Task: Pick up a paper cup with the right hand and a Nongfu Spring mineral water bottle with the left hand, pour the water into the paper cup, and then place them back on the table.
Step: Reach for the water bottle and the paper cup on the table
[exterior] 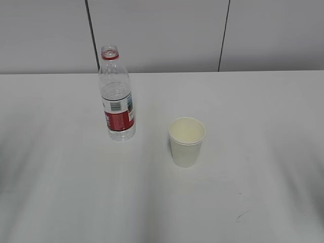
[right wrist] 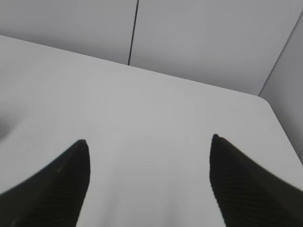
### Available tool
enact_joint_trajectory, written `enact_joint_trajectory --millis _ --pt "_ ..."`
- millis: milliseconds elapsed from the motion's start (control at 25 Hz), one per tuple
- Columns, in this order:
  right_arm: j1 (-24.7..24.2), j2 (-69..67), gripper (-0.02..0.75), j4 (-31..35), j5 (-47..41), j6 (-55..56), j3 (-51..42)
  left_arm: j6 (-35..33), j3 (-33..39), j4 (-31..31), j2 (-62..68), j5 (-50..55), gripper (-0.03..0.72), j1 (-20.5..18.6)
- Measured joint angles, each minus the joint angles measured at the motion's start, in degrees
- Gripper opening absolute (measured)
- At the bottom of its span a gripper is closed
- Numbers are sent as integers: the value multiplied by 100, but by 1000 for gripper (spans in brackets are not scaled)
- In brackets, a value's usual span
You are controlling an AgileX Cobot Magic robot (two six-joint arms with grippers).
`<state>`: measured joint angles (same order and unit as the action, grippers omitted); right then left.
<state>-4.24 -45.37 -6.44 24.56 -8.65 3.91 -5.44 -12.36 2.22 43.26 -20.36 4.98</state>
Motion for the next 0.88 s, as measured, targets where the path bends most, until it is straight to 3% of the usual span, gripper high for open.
enact_joint_trajectory --millis 440,880 --pt "0 -1312 582 -1415 1547 560 0 0 0 0 0 -42 404 0" --pt "0 -2432 582 -1647 2723 762 29 0 0 0 431 -479 404 0"
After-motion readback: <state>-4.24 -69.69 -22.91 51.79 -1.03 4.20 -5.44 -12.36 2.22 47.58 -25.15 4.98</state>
